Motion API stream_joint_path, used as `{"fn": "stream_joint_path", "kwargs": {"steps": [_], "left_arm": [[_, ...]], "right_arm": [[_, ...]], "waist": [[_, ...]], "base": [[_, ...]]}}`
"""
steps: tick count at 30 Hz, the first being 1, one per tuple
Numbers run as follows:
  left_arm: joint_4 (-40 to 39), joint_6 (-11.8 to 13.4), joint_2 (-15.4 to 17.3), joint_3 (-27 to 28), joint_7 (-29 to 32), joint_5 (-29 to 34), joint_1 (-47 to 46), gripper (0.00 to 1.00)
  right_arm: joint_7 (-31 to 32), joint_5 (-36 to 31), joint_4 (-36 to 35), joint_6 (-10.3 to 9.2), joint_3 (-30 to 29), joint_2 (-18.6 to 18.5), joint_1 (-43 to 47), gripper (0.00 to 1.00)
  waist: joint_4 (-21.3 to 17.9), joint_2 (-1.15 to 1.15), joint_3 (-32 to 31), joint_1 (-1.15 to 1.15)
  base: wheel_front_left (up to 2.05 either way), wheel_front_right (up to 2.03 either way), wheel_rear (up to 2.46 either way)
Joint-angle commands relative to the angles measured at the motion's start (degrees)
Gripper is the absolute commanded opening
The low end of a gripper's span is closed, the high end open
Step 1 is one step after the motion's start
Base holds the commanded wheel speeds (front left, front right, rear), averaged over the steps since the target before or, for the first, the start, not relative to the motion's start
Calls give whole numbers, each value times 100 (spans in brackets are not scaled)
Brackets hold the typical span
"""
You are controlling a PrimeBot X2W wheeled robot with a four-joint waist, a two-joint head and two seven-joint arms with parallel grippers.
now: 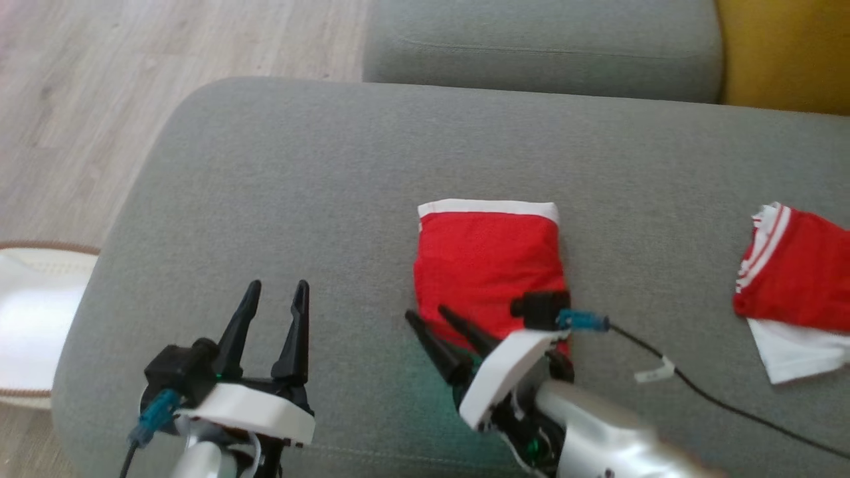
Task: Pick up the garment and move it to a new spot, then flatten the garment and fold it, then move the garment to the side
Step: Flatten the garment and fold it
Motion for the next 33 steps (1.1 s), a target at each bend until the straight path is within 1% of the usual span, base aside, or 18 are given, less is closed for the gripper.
{"fn": "stream_joint_path", "kwargs": {"steps": [1,4,7,10,13,16,18,19,22,26,30,33], "left_arm": [[-222,39,27,221,-33,-57,-261,100],[-272,56,27,264,-33,-91,-256,100],[-346,76,27,304,-33,-114,-254,100],[-435,103,27,331,-33,-158,-270,100],[-522,125,27,324,-33,-217,-306,100],[-567,125,27,297,-33,-271,-333,100],[-579,98,27,275,-33,-308,-351,100],[-582,91,27,274,-33,-319,-362,100],[-580,83,27,296,-33,-386,-385,100],[-588,73,27,355,-33,-414,-369,100],[-672,80,27,458,-33,-434,-317,100],[-733,72,27,504,-33,-447,-290,100]], "right_arm": [[-122,17,-98,-3,-90,89,-277,100],[-169,-175,62,-3,-332,89,-482,100],[-175,-832,160,-3,-1099,89,-646,100],[-177,-1923,201,-3,-2092,89,-630,100],[-177,-3340,16,-3,-3208,89,-419,100],[-178,-4665,-485,-3,-4281,89,56,100],[-178,-5427,-927,-3,-4822,89,451,100],[-178,-5695,-1147,-3,-5041,89,665,100],[-178,-6170,-1706,-3,-5462,89,1261,100],[-178,-6385,-2206,-3,-5773,89,1842,100],[-178,-6382,-2520,-3,-5924,89,2195,100],[-178,-6343,-2629,-3,-5945,89,2310,100]], "waist": [[-76,0,-23,0],[-222,0,-53,0],[-378,0,-77,0],[-513,0,-77,0],[-618,0,-58,0],[-699,0,-43,0],[-744,0,-29,0],[-763,0,-24,0],[-812,0,-8,0],[-867,0,25,0],[-911,0,75,0],[-922,0,103,0]], "base": [[0,0,0],[0,0,0],[0,0,0],[0,0,0],[0,0,0],[0,0,0],[0,0,0],[0,0,0],[0,0,0],[0,0,0],[0,0,0],[0,0,0]]}}
